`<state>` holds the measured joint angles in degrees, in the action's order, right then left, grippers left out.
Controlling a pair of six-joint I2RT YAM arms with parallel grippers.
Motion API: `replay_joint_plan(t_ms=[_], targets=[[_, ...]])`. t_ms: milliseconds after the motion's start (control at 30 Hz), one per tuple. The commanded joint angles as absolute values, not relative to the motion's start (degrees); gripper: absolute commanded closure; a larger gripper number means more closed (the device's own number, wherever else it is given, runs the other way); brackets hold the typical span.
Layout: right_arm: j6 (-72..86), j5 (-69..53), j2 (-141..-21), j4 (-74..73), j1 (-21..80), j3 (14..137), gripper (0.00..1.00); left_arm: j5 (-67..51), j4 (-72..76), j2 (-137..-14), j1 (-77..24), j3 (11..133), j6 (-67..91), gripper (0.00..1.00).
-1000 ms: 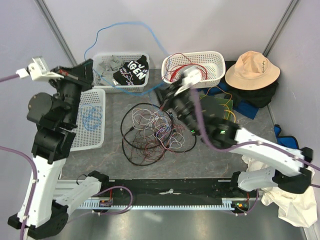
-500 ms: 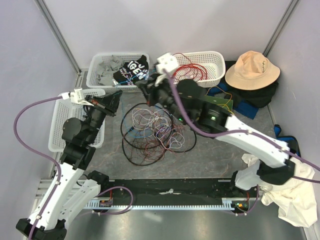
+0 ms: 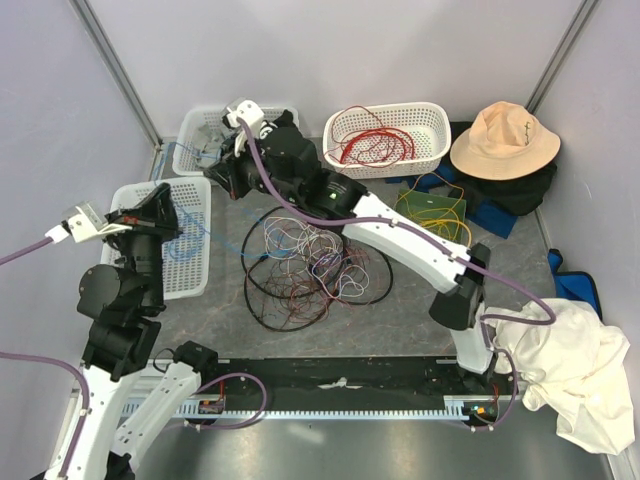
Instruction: Untangle the cables
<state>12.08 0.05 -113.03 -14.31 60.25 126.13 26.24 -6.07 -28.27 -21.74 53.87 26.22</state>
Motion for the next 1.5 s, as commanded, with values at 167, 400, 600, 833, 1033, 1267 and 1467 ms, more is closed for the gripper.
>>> replay_joint_plan(t_ms=[167,400,600,833,1033,1267,1467], targets=[[16.60,-15.46,-124.79,-1.07,58.62,131.48,1.00,54.73,-9.31,-26.11,-21.71,55.20,12.64,0.98],[20.12,-18.89,-134.99,3.07,58.18,140.17,1.00,68.88,-6.76,-24.07,-21.71,50.53,13.09,0.98],[23.81,-20.56,-139.39,8.52,57.92,142.30,1.00,84.54,-11.67,-27.68,-21.45,52.21,16.25,0.98],[26.45,-22.67,-141.15,15.46,58.09,141.68,1.00,90.35,-36.92,-29.35,-21.09,56.68,40.12,0.98],[29.00,-22.33,-146.77,14.07,58.09,146.00,1.00,84.23,-38.93,-30.85,-20.92,53.01,41.31,0.98],[27.16,-20.57,-150.73,10.11,57.57,145.90,1.00,66.64,-33.92,-34.18,-16.64,44.65,39.81,0.98],[27.77,-20.48,-153.54,9.76,57.39,146.69,1.00,45.03,-36.04,-45.95,-0.10,48.43,44.03,0.98]])
